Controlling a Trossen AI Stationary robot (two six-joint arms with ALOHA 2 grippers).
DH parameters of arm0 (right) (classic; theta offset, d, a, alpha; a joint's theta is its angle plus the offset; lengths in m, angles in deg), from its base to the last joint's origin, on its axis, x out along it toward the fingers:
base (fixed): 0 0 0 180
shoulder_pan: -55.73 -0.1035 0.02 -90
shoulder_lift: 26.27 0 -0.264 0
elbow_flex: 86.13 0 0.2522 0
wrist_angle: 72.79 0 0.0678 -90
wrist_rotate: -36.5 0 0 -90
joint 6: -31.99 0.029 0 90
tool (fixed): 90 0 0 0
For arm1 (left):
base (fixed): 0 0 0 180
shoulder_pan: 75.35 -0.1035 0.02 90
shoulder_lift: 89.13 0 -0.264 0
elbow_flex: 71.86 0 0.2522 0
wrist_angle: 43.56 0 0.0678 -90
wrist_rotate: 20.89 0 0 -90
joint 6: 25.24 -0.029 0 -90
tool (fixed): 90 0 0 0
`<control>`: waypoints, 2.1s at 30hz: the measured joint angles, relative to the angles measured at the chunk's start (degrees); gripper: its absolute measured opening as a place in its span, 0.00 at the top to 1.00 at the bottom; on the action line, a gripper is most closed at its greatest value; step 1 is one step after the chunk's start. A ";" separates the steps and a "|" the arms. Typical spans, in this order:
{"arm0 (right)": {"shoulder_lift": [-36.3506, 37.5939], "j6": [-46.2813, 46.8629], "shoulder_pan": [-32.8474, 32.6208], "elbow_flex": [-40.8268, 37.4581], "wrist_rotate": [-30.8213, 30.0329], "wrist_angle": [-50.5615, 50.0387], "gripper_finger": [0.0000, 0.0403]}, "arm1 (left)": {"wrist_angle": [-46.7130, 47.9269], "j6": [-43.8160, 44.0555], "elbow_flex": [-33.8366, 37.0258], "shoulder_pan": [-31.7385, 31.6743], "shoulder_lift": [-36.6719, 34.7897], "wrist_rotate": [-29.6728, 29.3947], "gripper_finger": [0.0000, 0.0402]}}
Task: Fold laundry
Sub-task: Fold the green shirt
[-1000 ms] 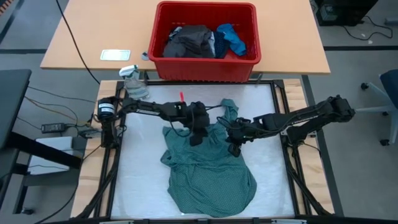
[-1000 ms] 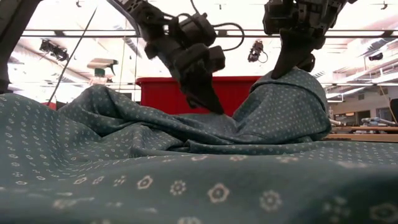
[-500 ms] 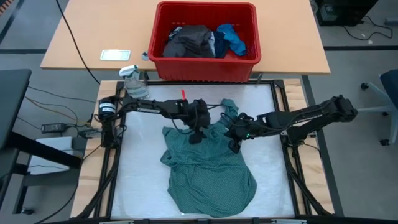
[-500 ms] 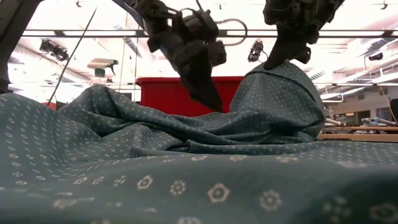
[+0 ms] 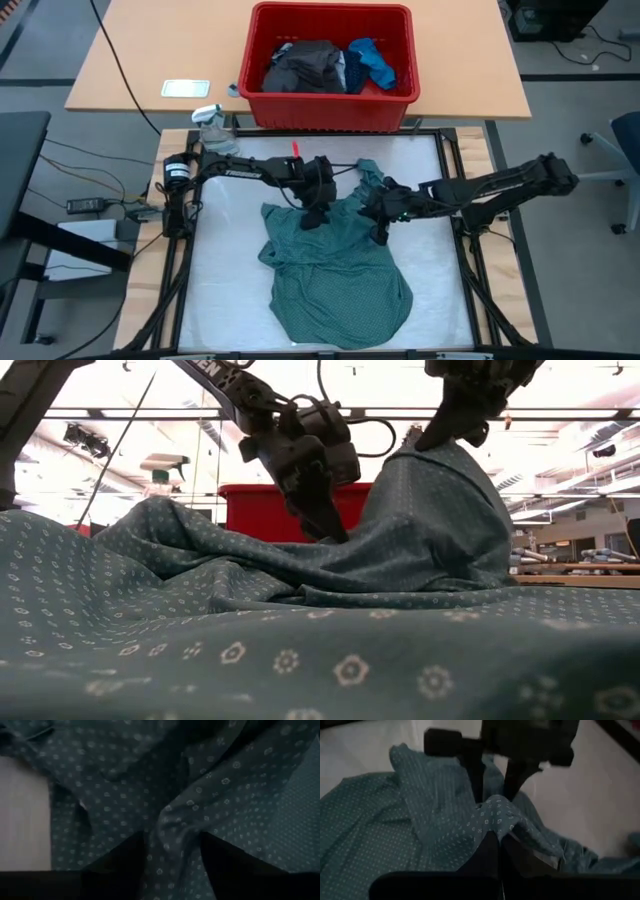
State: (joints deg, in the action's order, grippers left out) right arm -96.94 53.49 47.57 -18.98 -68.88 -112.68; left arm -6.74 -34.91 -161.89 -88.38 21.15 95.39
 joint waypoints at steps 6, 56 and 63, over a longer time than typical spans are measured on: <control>2.36 -1.92 2.21 0.00 -0.10 1.05 0.97 | 9.00 3.22 -1.70 -0.51 -1.63 -0.15 0.83; -17.71 -26.13 22.18 -13.17 23.83 15.60 0.96 | 48.75 44.90 -1.49 10.22 -24.10 -29.83 1.00; -3.35 -23.01 21.76 -4.76 18.89 -7.13 0.99 | 56.58 43.98 -1.50 10.21 -28.63 -32.09 1.00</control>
State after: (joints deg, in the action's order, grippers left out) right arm -100.29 30.48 69.33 -23.74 -49.99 -119.81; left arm 49.84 9.06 -163.38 -78.17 -7.48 63.30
